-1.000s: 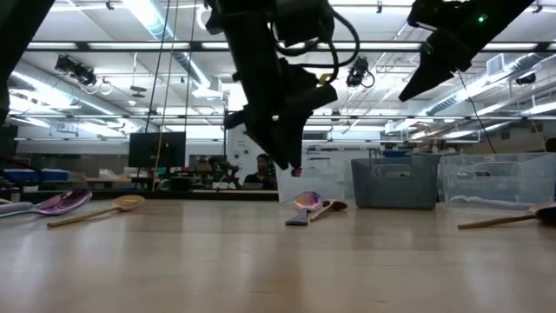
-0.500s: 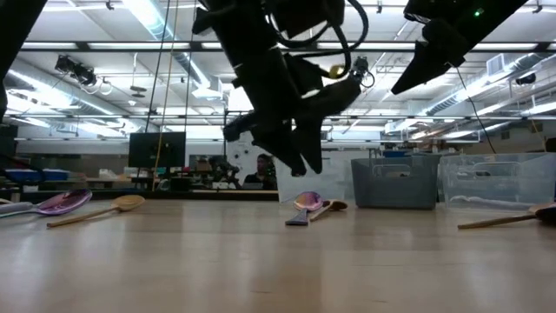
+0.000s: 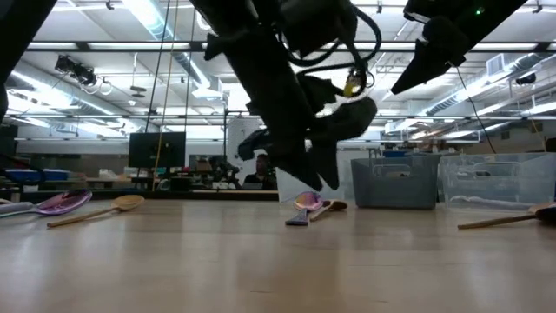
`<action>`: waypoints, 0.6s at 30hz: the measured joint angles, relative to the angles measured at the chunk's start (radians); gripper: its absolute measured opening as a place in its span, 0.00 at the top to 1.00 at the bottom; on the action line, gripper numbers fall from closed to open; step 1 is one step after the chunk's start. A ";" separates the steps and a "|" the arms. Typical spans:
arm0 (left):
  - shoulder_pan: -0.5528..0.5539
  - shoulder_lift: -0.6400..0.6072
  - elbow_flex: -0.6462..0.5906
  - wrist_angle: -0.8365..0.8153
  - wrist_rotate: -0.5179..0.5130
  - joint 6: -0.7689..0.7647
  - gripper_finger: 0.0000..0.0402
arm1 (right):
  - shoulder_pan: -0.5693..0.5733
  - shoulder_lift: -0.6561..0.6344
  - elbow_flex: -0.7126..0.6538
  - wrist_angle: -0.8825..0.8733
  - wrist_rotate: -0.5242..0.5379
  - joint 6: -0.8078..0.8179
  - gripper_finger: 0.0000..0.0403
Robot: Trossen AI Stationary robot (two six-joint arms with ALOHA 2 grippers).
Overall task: Sort silverware by color (type)
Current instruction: Put the gold spoon into the black bin
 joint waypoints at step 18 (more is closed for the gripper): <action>0.036 0.084 0.003 0.048 -0.008 0.047 0.69 | 0.001 0.000 0.000 0.001 -0.004 0.000 0.80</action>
